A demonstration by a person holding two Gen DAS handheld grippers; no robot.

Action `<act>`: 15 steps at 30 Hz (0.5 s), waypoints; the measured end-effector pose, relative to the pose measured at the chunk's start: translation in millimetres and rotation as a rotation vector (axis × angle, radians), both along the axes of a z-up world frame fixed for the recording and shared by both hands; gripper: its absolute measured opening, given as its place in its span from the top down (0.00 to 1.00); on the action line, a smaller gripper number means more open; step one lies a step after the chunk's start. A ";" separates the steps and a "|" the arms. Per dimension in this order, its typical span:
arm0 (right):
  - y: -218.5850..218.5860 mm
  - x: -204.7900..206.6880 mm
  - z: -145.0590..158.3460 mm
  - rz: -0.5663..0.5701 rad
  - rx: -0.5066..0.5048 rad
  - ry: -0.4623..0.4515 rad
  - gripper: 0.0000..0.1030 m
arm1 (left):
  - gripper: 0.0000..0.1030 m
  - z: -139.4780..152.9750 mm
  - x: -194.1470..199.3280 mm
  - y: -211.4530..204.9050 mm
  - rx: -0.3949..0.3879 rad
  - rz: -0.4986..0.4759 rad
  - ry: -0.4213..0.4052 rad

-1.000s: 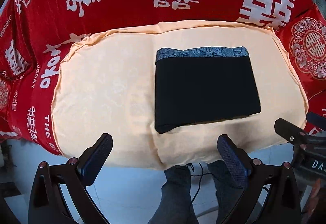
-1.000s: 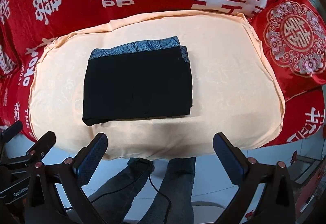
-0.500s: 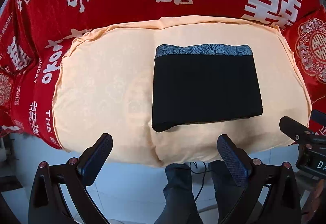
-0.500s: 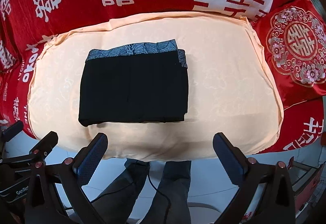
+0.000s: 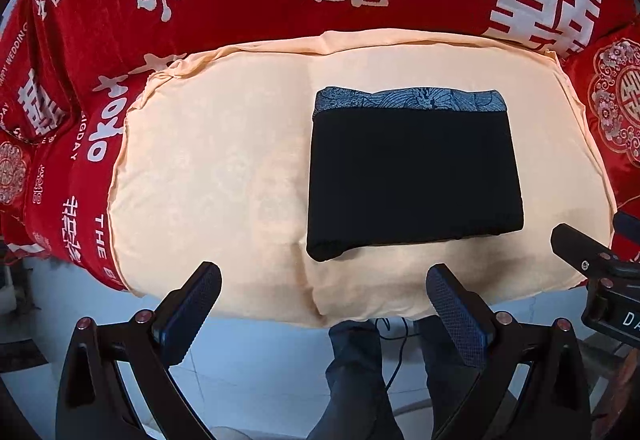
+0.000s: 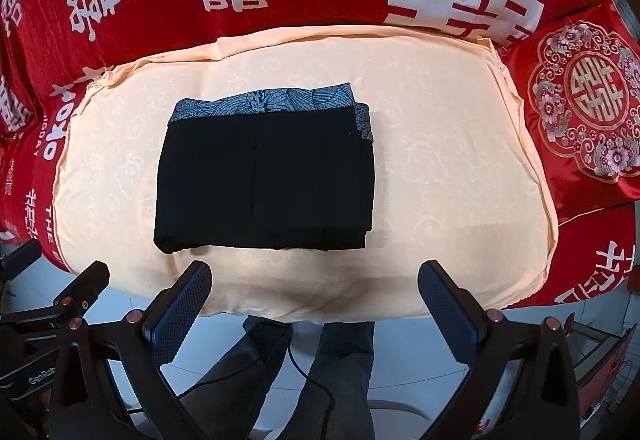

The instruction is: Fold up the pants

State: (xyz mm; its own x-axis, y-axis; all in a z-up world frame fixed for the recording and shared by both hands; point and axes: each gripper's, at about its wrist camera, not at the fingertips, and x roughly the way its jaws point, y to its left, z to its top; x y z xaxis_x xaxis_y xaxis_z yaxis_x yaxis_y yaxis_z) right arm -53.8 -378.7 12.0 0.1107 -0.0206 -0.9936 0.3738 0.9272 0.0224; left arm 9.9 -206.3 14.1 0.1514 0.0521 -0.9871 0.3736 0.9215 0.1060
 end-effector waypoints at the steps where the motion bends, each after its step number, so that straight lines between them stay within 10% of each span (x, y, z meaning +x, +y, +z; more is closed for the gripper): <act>1: -0.1 0.4 -0.3 0.001 0.000 0.002 0.00 | 0.00 0.1 -0.1 0.0 -0.001 0.001 0.000; 15: -1.1 3.4 0.3 0.008 -0.002 0.001 0.00 | 0.00 0.1 0.4 -0.1 -0.008 0.005 0.003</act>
State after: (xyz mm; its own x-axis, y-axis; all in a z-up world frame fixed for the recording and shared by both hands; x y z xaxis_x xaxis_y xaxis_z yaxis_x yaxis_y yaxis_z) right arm -50.4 -379.7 12.4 0.1096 -0.0219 -0.9937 0.3664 0.9303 0.0199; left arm 10.2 -206.4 14.2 0.1478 0.0449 -0.9880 0.3695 0.9241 0.0973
